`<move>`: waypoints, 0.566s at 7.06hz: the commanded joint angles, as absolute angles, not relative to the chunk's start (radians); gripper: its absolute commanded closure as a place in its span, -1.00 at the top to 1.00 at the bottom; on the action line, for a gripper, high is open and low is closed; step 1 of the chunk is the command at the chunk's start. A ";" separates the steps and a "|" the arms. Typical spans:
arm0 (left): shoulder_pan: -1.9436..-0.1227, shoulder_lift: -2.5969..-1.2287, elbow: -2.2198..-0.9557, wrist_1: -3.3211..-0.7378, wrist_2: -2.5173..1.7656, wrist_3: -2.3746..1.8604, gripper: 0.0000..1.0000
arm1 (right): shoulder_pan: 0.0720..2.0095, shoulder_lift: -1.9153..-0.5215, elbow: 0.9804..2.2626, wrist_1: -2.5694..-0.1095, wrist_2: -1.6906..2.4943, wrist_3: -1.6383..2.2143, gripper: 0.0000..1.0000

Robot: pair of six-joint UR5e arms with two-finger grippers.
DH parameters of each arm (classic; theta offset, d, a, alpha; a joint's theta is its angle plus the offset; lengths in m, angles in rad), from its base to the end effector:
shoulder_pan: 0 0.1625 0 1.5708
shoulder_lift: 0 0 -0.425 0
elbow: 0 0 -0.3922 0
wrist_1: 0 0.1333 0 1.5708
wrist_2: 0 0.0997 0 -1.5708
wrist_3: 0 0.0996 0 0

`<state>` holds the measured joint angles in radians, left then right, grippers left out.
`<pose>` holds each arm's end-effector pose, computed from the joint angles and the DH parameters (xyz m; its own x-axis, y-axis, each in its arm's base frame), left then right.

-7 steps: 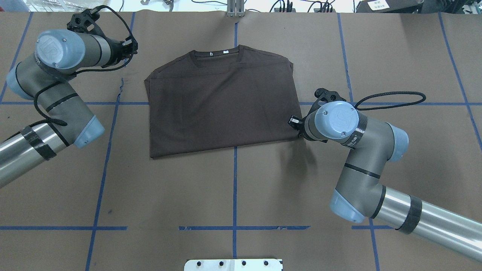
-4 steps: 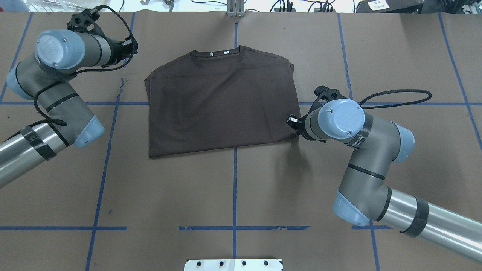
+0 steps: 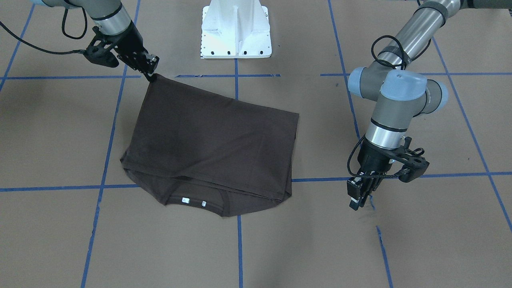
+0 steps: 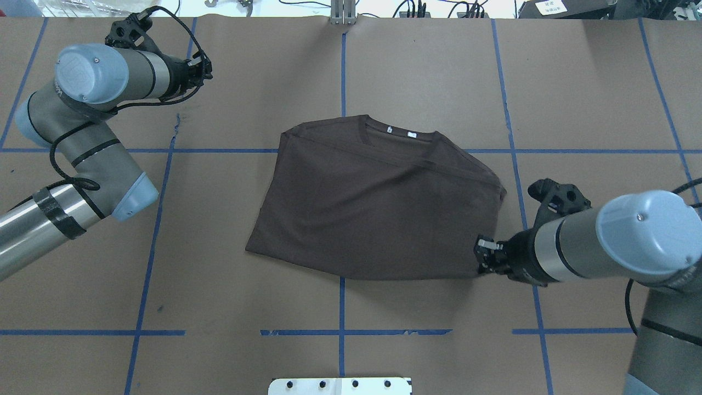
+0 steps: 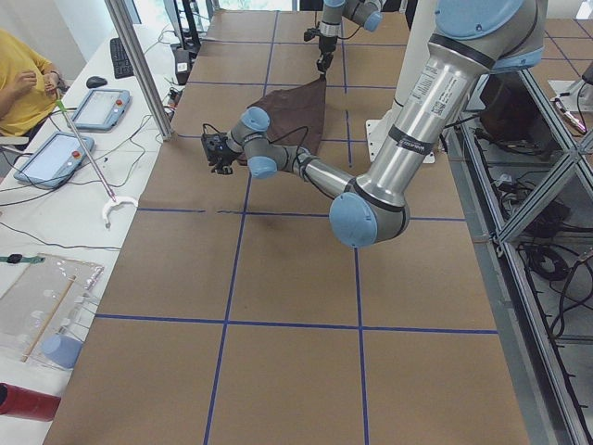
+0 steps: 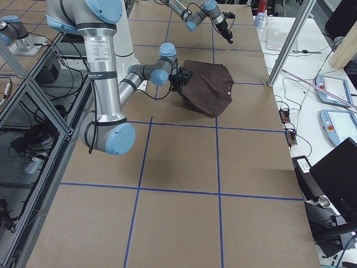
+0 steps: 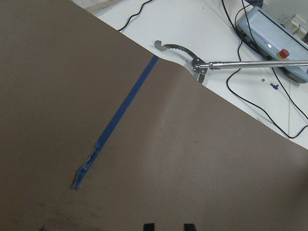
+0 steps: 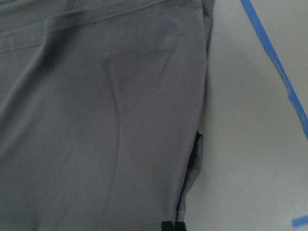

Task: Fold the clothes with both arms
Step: 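Drag the folded shirt with the right gripper toward the robot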

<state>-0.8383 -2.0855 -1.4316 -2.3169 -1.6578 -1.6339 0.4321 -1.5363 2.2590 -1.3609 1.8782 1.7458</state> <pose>0.3800 -0.6088 0.3419 0.2464 -0.3679 -0.8966 0.7053 0.7026 -0.0945 -0.3604 -0.2798 0.3043 0.5017 0.4141 0.7595 -0.2699 0.9091 -0.3173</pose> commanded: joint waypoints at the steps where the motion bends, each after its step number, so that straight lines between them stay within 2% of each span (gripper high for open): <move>1: -0.827 -2.037 -1.558 -2.309 -1.762 -1.690 -0.35 | 0.205 -1.642 2.329 -1.364 1.910 1.792 -1.00; 2: -0.827 -2.026 -1.604 -2.307 -1.823 -1.695 -0.32 | 0.101 -1.702 2.359 -1.364 1.910 1.793 -1.00; 3: -0.825 -2.026 -1.635 -2.309 -1.903 -1.738 -0.27 | 0.028 -1.727 2.381 -1.364 1.905 1.796 0.98; 4: -0.818 -2.028 -1.649 -2.309 -1.983 -1.741 0.04 | -0.012 -1.741 2.378 -1.365 1.901 1.805 1.00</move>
<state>-0.8240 -2.0293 -1.6204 -2.3083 -1.8863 -1.7232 0.0583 -1.7139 2.3692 -1.3641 1.9053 1.7964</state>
